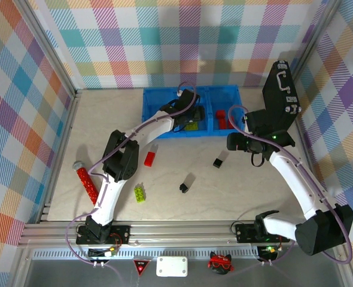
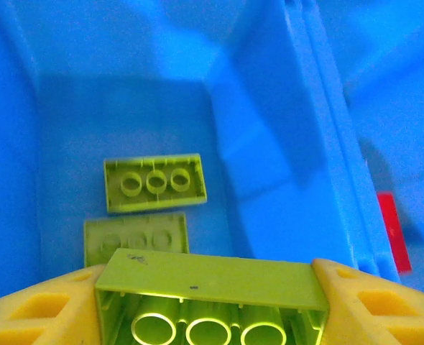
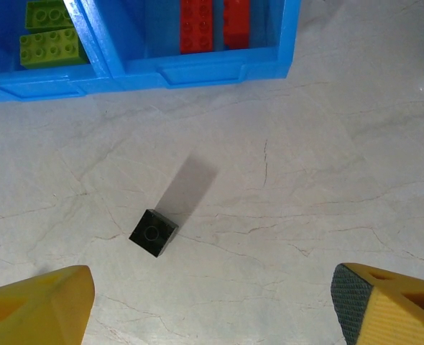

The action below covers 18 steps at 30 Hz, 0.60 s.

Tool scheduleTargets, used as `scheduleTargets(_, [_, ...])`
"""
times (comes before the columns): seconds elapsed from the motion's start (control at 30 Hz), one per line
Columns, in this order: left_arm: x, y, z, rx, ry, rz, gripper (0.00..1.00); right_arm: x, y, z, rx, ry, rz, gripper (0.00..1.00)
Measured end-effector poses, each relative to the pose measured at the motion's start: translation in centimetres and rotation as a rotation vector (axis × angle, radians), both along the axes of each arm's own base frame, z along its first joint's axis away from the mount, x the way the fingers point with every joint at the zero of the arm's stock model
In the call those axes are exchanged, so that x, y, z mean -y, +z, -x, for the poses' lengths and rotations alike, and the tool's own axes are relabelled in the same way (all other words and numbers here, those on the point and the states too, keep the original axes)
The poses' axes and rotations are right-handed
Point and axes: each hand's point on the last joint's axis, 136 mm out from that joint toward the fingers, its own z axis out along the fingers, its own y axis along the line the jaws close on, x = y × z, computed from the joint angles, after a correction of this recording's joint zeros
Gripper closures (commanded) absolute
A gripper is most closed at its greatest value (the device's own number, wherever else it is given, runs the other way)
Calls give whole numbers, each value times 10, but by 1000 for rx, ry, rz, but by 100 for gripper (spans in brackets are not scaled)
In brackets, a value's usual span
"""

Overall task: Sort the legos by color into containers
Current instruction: Place the lego in the container.

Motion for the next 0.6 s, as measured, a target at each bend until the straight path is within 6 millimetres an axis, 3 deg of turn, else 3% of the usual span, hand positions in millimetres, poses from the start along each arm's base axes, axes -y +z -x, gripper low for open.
scheduleTargets(0.33, [15, -7, -60, 184, 86, -32, 38, -1, -8, 9, -21, 8, -14, 13])
scheduleTargets(0.6, [6, -6, -80, 285, 160, -87, 37, -3, -12, 12, -33, 17, -26, 13])
